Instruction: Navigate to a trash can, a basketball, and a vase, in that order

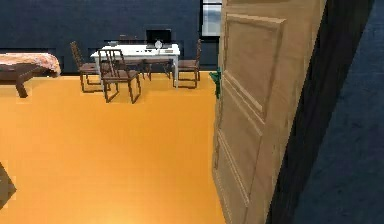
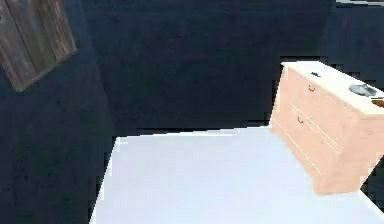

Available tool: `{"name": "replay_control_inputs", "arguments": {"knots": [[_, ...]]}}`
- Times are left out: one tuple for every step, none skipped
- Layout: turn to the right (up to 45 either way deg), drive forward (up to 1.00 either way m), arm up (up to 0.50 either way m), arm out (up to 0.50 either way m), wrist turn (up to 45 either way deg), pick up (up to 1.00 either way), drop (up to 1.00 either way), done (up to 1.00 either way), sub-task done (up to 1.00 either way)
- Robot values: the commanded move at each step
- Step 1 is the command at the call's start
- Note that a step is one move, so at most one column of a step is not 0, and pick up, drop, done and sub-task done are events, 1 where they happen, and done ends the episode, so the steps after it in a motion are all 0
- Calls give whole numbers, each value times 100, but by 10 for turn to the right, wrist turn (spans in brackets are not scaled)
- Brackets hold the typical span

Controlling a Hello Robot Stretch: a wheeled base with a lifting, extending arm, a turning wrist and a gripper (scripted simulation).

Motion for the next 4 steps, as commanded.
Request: {"name": "replay_control_inputs", "arguments": {"knots": [[-240,0,0,0,0,0,0,0,0],[0,45,0,0,0,0,0,0,0],[150,0,0,0,0,0,0,0,0],[0,100,0,0,0,0,0,0,0]]}}
